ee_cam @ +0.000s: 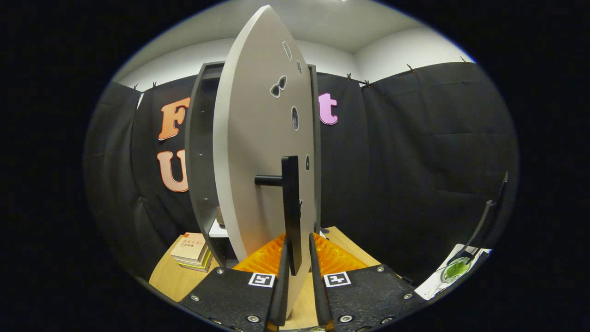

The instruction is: Open the shoe cabinet door, grab the shoes and put them into the shoe cabinet, then close the shoe cabinet door.

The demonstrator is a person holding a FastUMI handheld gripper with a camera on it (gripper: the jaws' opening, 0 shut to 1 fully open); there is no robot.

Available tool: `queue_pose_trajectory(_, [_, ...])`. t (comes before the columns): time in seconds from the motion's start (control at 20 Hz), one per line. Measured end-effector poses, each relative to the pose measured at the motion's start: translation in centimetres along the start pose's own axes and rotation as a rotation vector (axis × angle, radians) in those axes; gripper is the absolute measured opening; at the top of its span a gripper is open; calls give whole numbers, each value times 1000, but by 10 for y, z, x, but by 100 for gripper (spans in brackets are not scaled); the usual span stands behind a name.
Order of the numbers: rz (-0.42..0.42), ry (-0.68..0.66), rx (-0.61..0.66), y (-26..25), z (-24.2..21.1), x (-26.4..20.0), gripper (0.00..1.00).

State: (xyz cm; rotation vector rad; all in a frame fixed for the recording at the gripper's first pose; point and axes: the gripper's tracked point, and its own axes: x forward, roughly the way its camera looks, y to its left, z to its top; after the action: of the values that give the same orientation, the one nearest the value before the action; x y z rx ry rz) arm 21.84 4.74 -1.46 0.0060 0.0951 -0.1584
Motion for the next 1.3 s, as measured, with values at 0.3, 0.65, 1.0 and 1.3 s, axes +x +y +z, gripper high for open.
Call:
queue_pose_trajectory(0.3, [-64,1,-17,-8,4,-5,24])
queue_pose_trajectory(0.65, [-106,10,30,-10,2,-6,24])
queue_pose_trajectory(1.0, [-177,22,20,-25,0,-9,23])
queue_pose_trajectory(1.3, [-213,22,31,-32,0,-14,21])
